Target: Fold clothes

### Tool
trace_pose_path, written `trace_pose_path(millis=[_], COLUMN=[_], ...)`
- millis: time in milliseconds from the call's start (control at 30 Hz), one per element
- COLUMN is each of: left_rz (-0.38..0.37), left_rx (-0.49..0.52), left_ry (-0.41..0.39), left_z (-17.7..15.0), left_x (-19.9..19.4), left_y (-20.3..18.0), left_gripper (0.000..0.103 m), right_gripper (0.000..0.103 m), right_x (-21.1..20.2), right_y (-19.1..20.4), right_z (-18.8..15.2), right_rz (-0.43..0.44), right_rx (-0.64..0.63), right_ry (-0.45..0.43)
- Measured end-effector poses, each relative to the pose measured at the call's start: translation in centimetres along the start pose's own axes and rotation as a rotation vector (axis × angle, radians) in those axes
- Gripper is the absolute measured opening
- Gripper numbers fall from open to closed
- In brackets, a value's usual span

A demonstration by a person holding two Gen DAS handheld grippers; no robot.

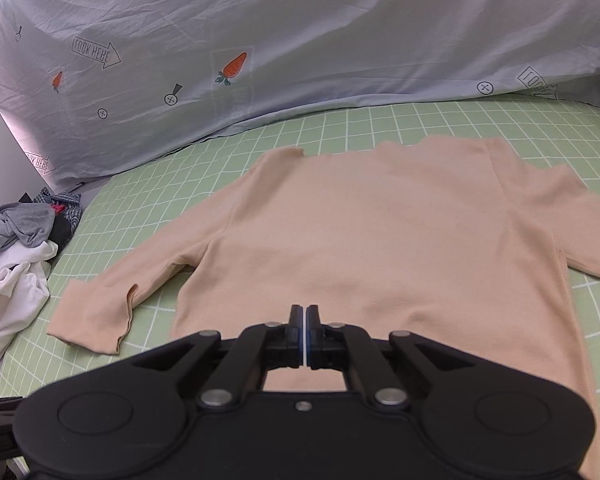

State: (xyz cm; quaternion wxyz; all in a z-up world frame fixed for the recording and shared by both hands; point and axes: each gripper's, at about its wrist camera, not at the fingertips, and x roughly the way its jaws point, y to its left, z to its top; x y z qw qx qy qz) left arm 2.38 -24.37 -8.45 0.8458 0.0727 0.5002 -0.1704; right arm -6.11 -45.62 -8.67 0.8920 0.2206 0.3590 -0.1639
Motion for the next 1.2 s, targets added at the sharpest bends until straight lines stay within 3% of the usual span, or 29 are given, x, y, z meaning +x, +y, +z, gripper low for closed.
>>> trace_pose_path(millis=[100,167,233,300,400,500,600,767,867,1000,1200], left_rz=[0.029,0.056,0.081,0.107,0.142,0.156,0.158,0.144,0.122,0.101,0.082], left_rx=[-0.027,-0.046,-0.065,-0.074,-0.088,-0.117,-0.138,-0.12,-0.112,-0.089,-0.065], left_ry=[0.007,0.007,-0.002,-0.012,-0.022,-0.02,-0.017,-0.004,0.013,0.03,0.04], left_z=[-0.1,0.3,1.0,1.6,2.4,3.3,4.7,6.4,6.8,7.3,7.8], left_x=[0.0,0.0,0.0,0.0,0.2,1.0,2.0,3.7,4.7,5.8,6.8], left_y=[1.2,2.7,4.6,6.5,9.5,12.0,14.5,16.8,17.1,17.4,18.1], left_gripper=[0.05,0.051,0.054,0.057,0.058,0.058,0.058,0.059,0.059,0.059,0.059], right_gripper=[0.012,0.023,0.052,0.054,0.08,0.086,0.103,0.103,0.102,0.087,0.084], right_x=[0.9,1.8,2.8,4.0,5.9,7.7,9.2,11.4,12.1,12.6,13.4], right_y=[1.3,2.9,4.8,7.1,10.8,14.2,17.5,20.7,20.8,21.5,22.1], right_z=[-0.5,-0.8,-0.8,-0.5,-0.3,-0.1,0.0,0.2,0.1,-0.1,0.0], right_rz=[0.009,0.017,0.019,0.025,0.027,0.025,0.022,-0.042,-0.03,-0.076,-0.043], right_rx=[-0.046,-0.08,-0.106,-0.129,-0.157,-0.19,-0.227,-0.236,-0.194,-0.19,-0.144], right_ry=[0.038,0.061,0.073,0.082,0.098,0.106,0.11,0.142,0.174,0.19,0.205])
